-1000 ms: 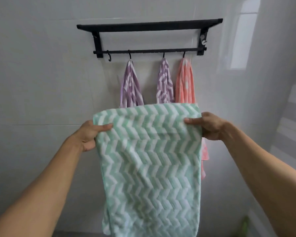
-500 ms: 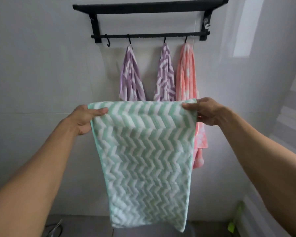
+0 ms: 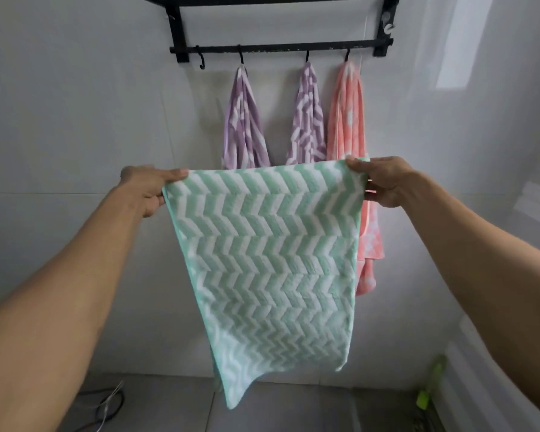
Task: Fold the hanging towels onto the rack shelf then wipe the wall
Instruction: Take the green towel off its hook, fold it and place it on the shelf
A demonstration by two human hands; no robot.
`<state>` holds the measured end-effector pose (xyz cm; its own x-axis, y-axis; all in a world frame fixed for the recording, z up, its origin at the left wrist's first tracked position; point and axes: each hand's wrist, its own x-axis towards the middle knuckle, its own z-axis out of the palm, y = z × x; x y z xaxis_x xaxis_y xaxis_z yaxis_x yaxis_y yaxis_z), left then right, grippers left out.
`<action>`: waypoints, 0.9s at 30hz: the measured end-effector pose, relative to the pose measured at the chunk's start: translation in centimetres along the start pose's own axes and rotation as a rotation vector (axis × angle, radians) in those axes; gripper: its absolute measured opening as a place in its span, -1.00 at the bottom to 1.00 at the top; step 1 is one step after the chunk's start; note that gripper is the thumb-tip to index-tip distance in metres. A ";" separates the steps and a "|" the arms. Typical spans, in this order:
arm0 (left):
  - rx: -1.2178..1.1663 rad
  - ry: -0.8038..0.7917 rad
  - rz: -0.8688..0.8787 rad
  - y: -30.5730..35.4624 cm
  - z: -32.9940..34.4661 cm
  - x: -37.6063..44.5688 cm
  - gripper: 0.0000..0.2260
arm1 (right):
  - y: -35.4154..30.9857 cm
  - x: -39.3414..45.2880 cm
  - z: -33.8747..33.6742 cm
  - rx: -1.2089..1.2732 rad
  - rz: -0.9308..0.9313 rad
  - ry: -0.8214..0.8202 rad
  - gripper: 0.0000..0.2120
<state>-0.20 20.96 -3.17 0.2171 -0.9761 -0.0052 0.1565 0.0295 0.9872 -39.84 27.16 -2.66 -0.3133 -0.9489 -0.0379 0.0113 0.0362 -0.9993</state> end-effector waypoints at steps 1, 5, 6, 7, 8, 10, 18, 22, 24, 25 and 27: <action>-0.031 0.011 0.031 0.2 0.2 -0.2 -0.33 | -0.3 0.0 0.0 -0.033 -0.005 -0.004 -0.57; -0.024 0.002 0.068 0.2 0.8 -0.9 -0.35 | -1.1 -0.2 0.1 -0.169 -0.026 -0.033 -0.66; -0.008 0.006 0.073 0.2 0.9 -0.9 -0.39 | -1.3 -0.3 0.0 -0.167 -0.031 -0.023 -0.70; -0.001 0.011 0.084 0.3 0.8 -0.8 -0.43 | -1.4 -0.3 0.0 -0.161 -0.031 -0.017 -0.73; 0.000 0.010 0.090 0.4 0.9 -0.8 -0.47 | -1.5 -0.4 -0.1 -0.155 -0.026 -0.010 -0.74; 0.011 0.007 0.094 0.7 1.0 -0.6 -0.55 | -1.6 -0.6 0.0 -0.145 -0.016 0.010 -0.73; 0.122 0.002 0.115 1.1 1.3 -0.6 -0.69 | -1.5 -0.3 -0.2 -0.091 -0.032 0.042 -0.80; 0.180 -0.010 0.123 1.5 1.2 -0.7 -0.70 | -1.5 -0.3 -0.2 -0.078 -0.046 0.054 -0.89; 0.194 -0.016 0.126 1.6 1.0 -0.7 -0.72 | -1.6 -0.2 -0.2 -0.072 -0.052 0.052 -0.87; 0.201 -0.020 0.125 1.6 1.0 -0.6 -0.72 | -1.7 -0.1 -0.3 -0.082 -0.050 0.044 -0.84; 0.217 -0.039 0.131 1.8 0.9 -0.7 -0.72 | -1.8 -0.1 -0.4 -0.115 -0.044 0.024 -0.77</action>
<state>-0.96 21.48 -1.27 0.1844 -0.9747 0.1266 -0.0815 0.1132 0.9902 -40.23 27.33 -0.87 -0.3335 -0.9427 0.0072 -0.1113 0.0318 -0.9933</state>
